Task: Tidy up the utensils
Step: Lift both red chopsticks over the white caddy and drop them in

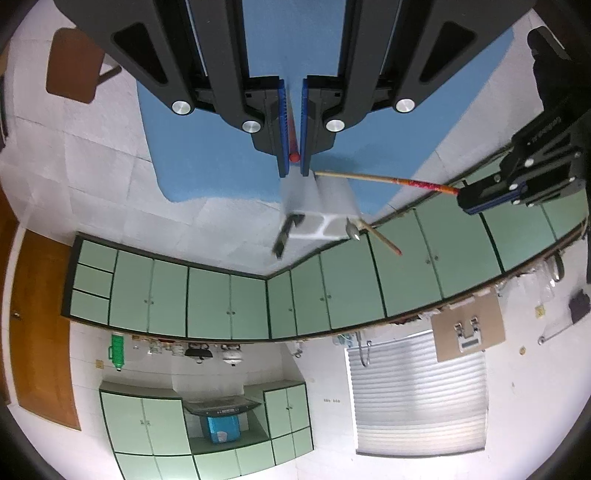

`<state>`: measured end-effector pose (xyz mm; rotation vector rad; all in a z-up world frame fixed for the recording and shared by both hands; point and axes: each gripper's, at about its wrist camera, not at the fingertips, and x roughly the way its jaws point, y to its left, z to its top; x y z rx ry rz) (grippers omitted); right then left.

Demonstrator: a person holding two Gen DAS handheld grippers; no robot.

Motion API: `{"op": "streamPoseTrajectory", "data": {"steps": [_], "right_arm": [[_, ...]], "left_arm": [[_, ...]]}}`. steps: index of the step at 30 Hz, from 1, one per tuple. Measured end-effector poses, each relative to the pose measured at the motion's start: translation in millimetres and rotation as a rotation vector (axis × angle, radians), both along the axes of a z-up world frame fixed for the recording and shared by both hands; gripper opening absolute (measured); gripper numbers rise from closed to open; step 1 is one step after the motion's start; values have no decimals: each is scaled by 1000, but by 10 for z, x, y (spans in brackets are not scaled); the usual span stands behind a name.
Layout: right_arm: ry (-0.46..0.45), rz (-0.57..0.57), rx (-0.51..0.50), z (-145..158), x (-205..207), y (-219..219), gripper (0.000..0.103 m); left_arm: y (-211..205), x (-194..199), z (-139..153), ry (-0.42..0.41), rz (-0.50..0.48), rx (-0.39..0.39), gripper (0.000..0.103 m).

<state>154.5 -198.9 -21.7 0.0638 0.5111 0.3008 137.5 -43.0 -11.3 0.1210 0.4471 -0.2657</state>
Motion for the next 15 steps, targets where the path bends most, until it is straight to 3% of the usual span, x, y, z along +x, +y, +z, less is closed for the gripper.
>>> {"op": "streamPoseTrajectory", "data": {"steps": [15], "right_arm": [[-47,50,2,306,302,162,6]], "left_arm": [[223,133,244,-34,18,9,5]]}}
